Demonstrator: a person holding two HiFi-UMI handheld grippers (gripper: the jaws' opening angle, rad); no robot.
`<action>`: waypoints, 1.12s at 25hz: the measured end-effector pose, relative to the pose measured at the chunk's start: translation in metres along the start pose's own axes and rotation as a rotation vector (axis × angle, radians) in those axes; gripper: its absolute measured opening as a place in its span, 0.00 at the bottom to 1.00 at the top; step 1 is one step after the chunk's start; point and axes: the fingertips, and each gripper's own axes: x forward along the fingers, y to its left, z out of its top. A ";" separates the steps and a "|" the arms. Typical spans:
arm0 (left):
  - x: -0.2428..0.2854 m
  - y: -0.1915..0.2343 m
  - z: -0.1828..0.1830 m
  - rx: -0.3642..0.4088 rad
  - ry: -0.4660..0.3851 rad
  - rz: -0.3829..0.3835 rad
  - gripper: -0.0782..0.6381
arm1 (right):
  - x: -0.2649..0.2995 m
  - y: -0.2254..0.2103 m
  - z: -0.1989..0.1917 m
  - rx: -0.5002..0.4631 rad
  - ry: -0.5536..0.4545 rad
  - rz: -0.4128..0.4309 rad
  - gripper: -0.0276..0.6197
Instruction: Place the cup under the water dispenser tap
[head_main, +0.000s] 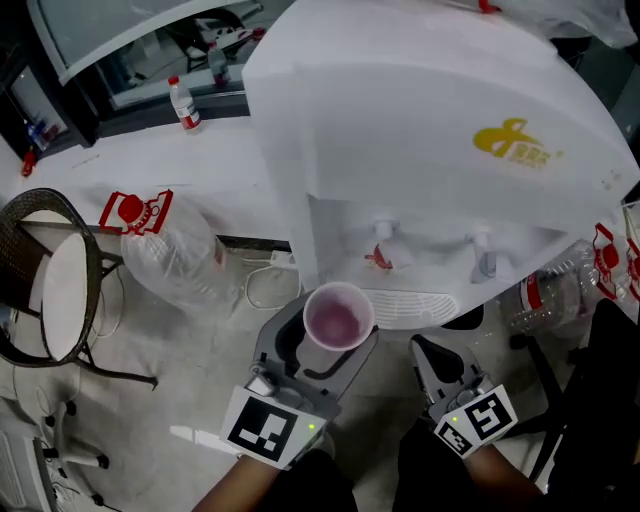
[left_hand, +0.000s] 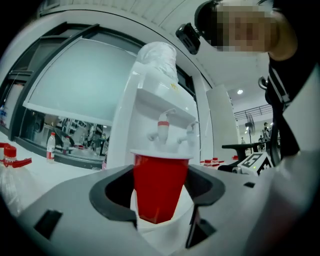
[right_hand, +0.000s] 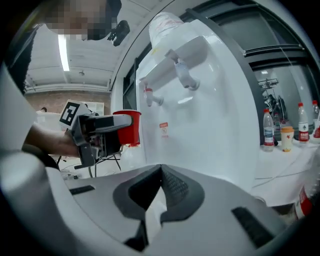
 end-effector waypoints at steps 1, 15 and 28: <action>0.002 -0.004 -0.001 -0.001 -0.002 0.000 0.52 | -0.001 0.002 -0.001 -0.002 -0.007 0.014 0.04; 0.037 -0.013 -0.020 -0.076 -0.047 0.000 0.52 | -0.019 -0.002 0.018 0.057 -0.071 0.027 0.04; 0.060 -0.007 -0.049 -0.058 -0.027 0.025 0.52 | -0.035 -0.009 -0.011 0.033 -0.038 -0.004 0.04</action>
